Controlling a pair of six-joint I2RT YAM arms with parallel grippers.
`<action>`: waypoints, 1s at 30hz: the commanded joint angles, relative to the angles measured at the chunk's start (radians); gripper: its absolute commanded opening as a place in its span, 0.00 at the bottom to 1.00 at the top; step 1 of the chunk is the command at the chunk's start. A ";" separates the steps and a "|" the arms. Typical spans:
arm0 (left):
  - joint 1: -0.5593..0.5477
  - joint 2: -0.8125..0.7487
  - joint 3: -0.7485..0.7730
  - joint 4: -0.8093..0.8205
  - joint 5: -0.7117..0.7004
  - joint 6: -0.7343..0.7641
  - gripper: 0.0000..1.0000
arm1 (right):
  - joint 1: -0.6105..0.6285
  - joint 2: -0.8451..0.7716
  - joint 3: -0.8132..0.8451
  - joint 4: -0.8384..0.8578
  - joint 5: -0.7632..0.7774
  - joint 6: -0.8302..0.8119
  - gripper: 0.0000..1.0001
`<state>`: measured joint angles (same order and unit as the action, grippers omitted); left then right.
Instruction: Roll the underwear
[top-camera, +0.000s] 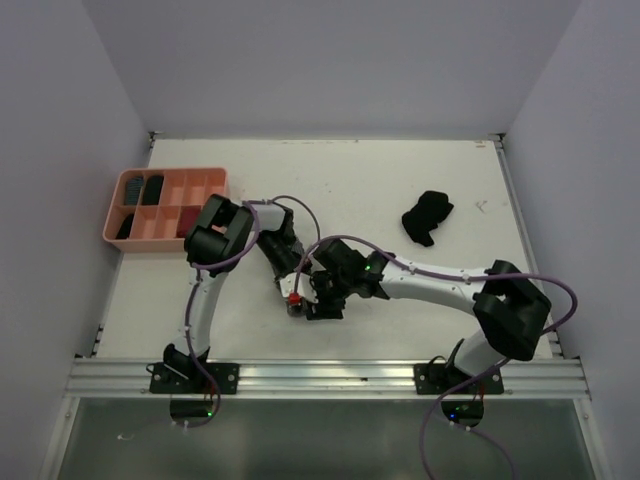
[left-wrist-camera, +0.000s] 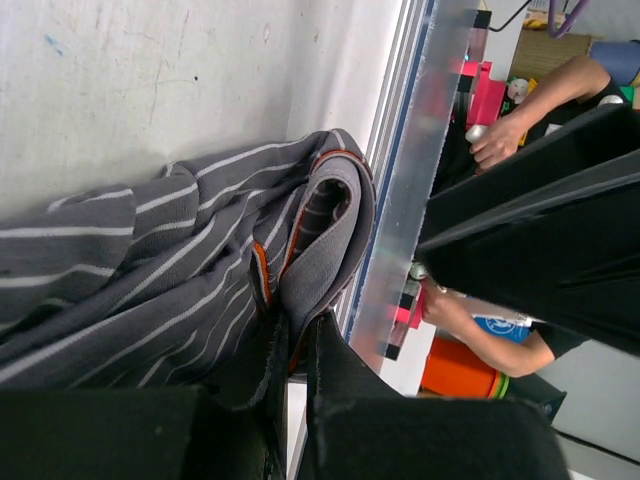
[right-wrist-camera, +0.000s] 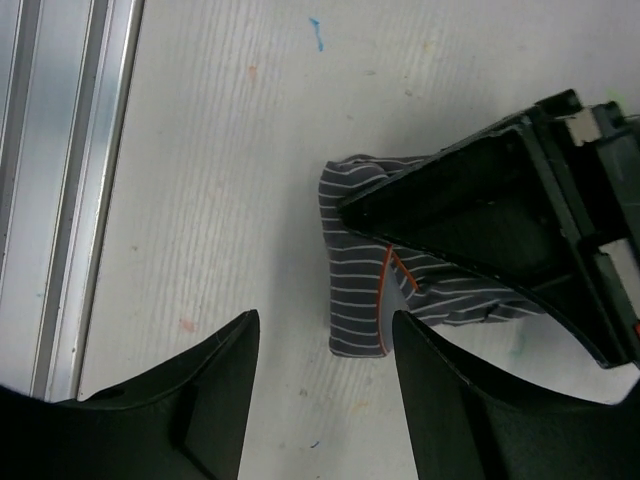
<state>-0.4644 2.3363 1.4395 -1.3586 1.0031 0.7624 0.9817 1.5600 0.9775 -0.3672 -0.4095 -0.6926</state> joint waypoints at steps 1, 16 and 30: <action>0.009 0.086 -0.022 0.268 -0.385 0.103 0.00 | 0.025 0.032 -0.023 0.103 0.014 -0.044 0.61; 0.010 0.064 -0.028 0.280 -0.380 0.107 0.00 | 0.031 0.193 -0.028 0.232 0.035 -0.088 0.33; 0.056 -0.166 0.036 0.401 -0.377 -0.006 0.43 | 0.031 0.291 0.116 -0.068 -0.118 -0.025 0.00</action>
<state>-0.4553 2.2005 1.4296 -1.2812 0.8211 0.7288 0.9985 1.8145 1.0840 -0.2932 -0.4271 -0.7540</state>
